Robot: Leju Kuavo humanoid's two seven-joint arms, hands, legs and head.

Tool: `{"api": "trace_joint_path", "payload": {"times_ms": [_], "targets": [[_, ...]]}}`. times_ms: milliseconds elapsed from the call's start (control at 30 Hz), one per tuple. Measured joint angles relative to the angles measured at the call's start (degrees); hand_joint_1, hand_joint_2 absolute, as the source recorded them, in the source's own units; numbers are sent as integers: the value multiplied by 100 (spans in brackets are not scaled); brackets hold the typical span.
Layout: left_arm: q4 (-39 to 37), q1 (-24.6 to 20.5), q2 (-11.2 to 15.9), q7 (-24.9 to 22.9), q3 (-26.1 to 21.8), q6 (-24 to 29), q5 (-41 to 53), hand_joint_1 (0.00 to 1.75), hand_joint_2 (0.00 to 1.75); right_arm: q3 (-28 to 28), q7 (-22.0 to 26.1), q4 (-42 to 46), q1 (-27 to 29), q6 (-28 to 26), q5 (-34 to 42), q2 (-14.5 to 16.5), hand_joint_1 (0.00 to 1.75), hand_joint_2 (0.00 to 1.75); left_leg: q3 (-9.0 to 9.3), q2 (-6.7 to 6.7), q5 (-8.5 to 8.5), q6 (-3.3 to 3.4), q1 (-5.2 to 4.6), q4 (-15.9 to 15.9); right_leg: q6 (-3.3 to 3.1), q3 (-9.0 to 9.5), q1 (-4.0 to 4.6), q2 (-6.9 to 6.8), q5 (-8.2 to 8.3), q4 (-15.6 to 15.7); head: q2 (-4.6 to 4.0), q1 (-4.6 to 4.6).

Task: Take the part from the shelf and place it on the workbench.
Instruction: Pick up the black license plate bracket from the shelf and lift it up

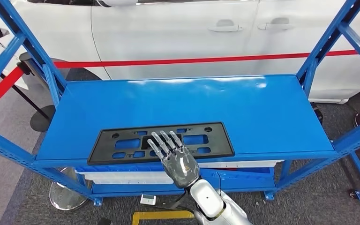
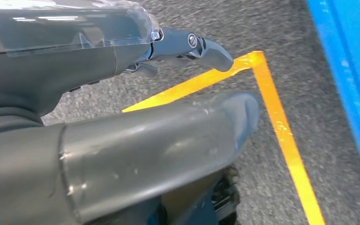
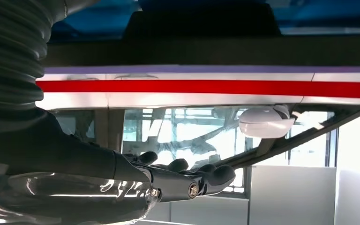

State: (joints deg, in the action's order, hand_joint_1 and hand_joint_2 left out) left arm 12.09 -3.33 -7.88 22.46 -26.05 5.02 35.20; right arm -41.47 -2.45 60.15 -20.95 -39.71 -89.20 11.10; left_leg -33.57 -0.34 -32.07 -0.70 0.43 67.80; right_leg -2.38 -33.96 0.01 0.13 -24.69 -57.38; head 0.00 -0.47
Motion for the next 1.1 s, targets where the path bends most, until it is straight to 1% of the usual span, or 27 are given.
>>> {"api": "trace_joint_path", "payload": {"times_ms": [33,67,100,133,200,233,267,300,367,433,467,500,567,600,633,667,700,733,767,800,833,867,933,967,1000,1067,1100], "targets": [[0,-5,-1,-5,-2,4,18,0,0,-28,-117,-59,-32,14,61,-3,0,175,-223,1,-146,-27,16,321,-5,16,-3,-1,-25,-1,0,-4],[0,-2,2,-10,-3,7,39,0,0,-75,-242,-138,-74,24,138,-12,0,175,-405,1,-232,-54,34,534,-1,37,-7,5,-52,-4,0,-5],[0,3,6,-15,-4,7,55,0,0,-127,-337,-237,-122,23,205,-21,0,175,-505,2,-197,-77,52,570,9,66,-13,15,-81,-8,0,-4],[0,6,10,-18,-5,1,71,0,0,-171,-389,-355,-174,15,243,-26,0,175,-508,3,-24,-97,68,408,27,104,-23,25,-116,-16,0,-7],[0,3,17,-19,-5,-9,103,0,0,-200,-375,-571,-251,9,254,-18,0,175,-342,7,474,-132,95,-198,68,181,-42,35,-183,-36,0,-7],[-1,-1,17,-19,-5,-15,121,0,0,-200,-352,-667,-290,8,270,-8,0,175,-244,9,662,-144,103,-488,93,207,-48,33,-214,-49,0,-6],[-1,-5,17,-19,-5,-20,138,0,0,-195,-322,-760,-343,5,300,6,0,175,-201,13,708,-135,94,-688,117,209,-45,34,-236,-68,0,-10],[-2,-11,17,-18,-5,-26,154,0,0,-181,-288,-861,-405,0,333,22,0,175,-180,16,741,-99,85,-803,145,196,-36,32,-255,-86,0,-14],[-2,-15,16,-15,-6,-36,186,0,0,-128,-232,-1073,-526,-6,394,72,1,175,-185,22,728,-1,61,-880,203,176,-16,37,-276,-99,0,-9],[-2,-13,16,-15,-7,-43,231,0,0,-58,-214,-1280,-627,37,449,136,70,175,-165,38,790,85,85,-896,262,165,-13,40,-325,-133,0,10],[-2,-19,16,-15,-8,-45,252,0,0,-21,-210,-1384,-689,98,479,166,105,175,-161,52,803,124,98,-915,286,106,-15,38,-416,-261,0,21],[-2,-31,17,-15,-9,-45,268,0,0,15,-208,-1485,-755,189,504,197,147,175,-164,69,815,159,110,-933,307,-16,-21,32,-566,-508,0,33],[-2,-56,19,-21,-13,-45,295,0,0,80,-205,-1678,-893,414,535,249,165,175,-204,101,834,197,109,-939,335,-404,-37,23,-941,-1267,0,53],[-2,-69,19,-26,-15,-45,309,0,0,106,-205,-1766,-958,507,541,275,174,175,-236,115,853,199,110,-940,348,-570,-51,20,-1062,-1586,0,55],[-2,-82,18,-30,-17,-45,322,0,0,131,-205,-1852,-1020,578,545,296,175,175,-275,123,883,198,111,-940,359,-641,-68,16,-1088,-1730,0,54],[-2,-96,18,-32,-18,-48,332,0,0,153,-206,-1927,-1080,629,547,316,175,175,-322,121,922,189,114,-940,364,-579,-85,12,-1019,-1639,0,55],[-2,-107,17,-31,-18,-50,335,0,0,170,-206,-1997,-1139,676,548,336,175,175,-375,108,968,173,117,-937,361,-393,-102,8,-890,-1340,0,57],[-2,-113,16,-29,-19,-54,337,0,0,184,-206,-2060,-1208,718,549,358,175,175,-427,87,1021,147,121,-923,347,-121,-115,4,-765,-908,0,58],[-1,-108,15,-23,-19,-58,338,0,0,193,-202,-2111,-1275,752,550,394,175,175,-475,64,1061,106,113,-907,330,110,-112,-5,-679,-534,0,58],[-1,-100,15,-18,-20,-59,338,0,0,202,-197,-2159,-1337,775,556,427,175,175,-509,44,1086,58,108,-895,306,264,-105,-11,-629,-277,0,41],[0,-91,15,-13,-22,-56,338,0,0,213,-191,-2203,-1388,783,564,453,175,175,-529,29,1111,6,108,-893,276,325,-89,-18,-608,-154,0,26],[0,-81,15,-11,-23,-47,338,0,0,224,-184,-2242,-1425,783,574,472,175,175,-534,19,1135,-47,113,-916,242,301,-67,-23,-583,-155,0,17],[0,-64,14,-10,-26,-26,341,0,0,256,-179,-2309,-1484,774,600,472,175,175,-539,18,1190,-132,142,-943,158,276,-63,-26,-471,-135,0,17],[-1,-52,14,-9,-28,-19,343,0,0,270,-177,-2329,-1510,769,611,471,175,175,-570,22,1137,-157,147,-876,121,268,-70,-25,-413,-121,0,16],[-1,-44,13,-9,-33,-16,345,0,0,285,-175,-2350,-1532,765,623,469,175,175,-646,28,1000,-170,150,-691,93,258,-79,-25,-359,-108,0,3],[-2,-36,14,-9,-55,-11,347,0,0,306,-174,-2388,-1561,756,641,455,175,175,-925,30,551,-174,143,15,63,215,-68,-24,-308,-109,0,-24],[-2,-32,16,-9,-69,-10,347,0,0,313,-174,-2406,-1569,748,648,441,175,175,-1063,30,368,-174,138,384,56,193,-54,-24,-296,-114,0,-31]]}}
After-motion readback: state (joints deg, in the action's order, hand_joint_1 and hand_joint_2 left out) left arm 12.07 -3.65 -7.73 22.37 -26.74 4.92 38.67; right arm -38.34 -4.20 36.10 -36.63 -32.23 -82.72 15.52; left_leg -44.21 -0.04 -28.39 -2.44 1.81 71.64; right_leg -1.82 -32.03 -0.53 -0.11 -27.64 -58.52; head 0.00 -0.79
